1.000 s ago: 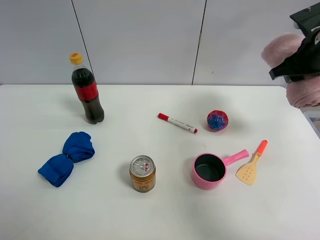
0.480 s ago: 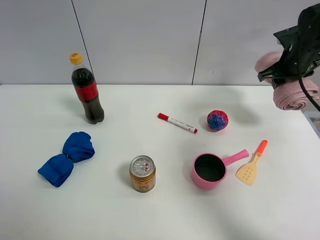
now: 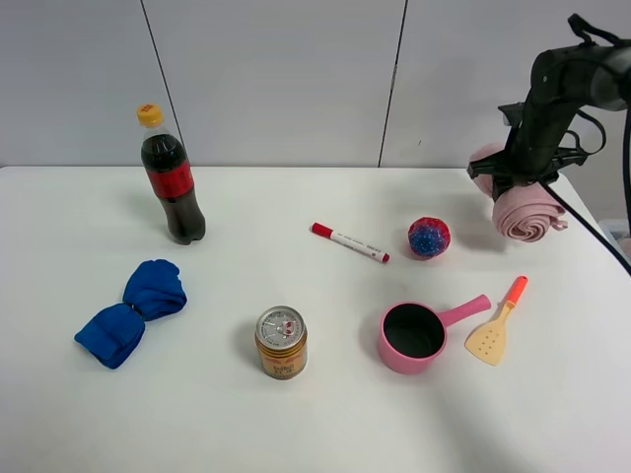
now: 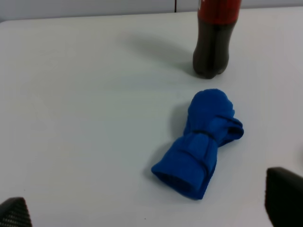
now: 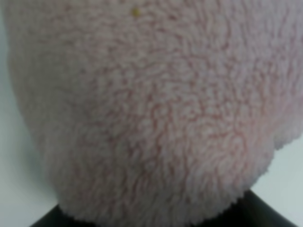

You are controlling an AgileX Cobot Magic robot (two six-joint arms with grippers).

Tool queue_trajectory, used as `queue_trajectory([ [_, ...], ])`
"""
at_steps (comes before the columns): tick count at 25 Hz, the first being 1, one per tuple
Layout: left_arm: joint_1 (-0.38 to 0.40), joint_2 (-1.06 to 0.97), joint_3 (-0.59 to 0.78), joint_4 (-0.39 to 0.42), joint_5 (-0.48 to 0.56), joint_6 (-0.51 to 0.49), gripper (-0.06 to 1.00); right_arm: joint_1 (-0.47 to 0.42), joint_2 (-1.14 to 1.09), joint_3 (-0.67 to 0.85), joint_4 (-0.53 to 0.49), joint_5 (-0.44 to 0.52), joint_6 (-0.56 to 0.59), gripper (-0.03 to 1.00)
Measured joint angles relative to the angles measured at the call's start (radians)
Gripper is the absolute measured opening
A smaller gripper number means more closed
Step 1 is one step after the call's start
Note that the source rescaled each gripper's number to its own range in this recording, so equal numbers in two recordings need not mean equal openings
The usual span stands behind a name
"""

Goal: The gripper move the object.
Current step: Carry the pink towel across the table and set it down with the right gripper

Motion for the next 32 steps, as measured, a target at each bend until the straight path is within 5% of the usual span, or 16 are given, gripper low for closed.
queue_trajectory([
  [23, 0.000, 0.000, 0.000, 0.000, 0.000, 0.000, 1.00, 0.000, 0.116, -0.005, -0.002, -0.104, 0.040, 0.02],
  [28, 0.000, 0.000, 0.000, 0.000, 0.000, 0.000, 1.00, 0.000, 0.113, -0.005, -0.033, -0.139, 0.147, 0.81],
  [32, 0.000, 0.000, 0.000, 0.000, 0.000, 0.000, 1.00, 0.000, 0.112, -0.005, -0.093, -0.131, 0.195, 0.97],
])
